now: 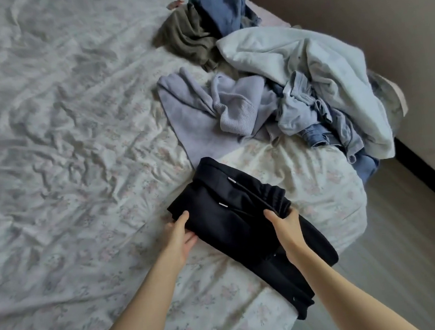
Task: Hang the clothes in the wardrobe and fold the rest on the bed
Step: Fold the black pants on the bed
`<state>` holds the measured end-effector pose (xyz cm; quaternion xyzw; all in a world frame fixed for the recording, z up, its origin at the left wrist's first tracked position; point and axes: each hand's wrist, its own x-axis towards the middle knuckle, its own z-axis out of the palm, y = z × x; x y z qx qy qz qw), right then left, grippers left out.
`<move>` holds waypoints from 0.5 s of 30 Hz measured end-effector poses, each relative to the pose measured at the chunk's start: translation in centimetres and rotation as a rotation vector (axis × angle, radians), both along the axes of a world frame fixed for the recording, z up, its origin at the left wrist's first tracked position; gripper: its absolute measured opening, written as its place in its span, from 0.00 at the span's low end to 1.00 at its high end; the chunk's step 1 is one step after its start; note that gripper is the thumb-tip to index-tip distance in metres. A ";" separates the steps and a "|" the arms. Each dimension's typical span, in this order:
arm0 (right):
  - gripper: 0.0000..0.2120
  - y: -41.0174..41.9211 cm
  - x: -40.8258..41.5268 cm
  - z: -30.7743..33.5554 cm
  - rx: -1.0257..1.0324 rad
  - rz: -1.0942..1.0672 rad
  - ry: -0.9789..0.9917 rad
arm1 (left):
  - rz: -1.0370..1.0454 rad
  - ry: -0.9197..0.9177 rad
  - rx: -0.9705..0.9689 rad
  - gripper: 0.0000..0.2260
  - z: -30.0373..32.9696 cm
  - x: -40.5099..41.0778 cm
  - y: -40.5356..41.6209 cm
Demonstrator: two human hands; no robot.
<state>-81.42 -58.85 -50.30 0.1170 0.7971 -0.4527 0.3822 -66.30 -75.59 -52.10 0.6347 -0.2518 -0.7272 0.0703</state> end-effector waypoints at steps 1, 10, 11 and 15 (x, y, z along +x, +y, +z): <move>0.31 -0.4 -0.3 0.3 0.021 0.004 0.015 | 0.059 0.037 0.083 0.12 0.1 -0.3 -0.2; 0.19 -8.9 -4.1 1.3 0.157 0.686 0.523 | 0.338 -0.063 0.159 0.19 0.2 -2.7 -0.8; 0.19 -10.4 -4.6 1.1 0.146 0.783 0.482 | 0.363 -0.072 0.169 0.19 0.1 -2.7 -0.7; 0.22 -15.4 -5.9 -0.6 0.159 0.931 0.367 | 0.402 -0.119 0.153 0.17 -0.7 -2.5 -0.2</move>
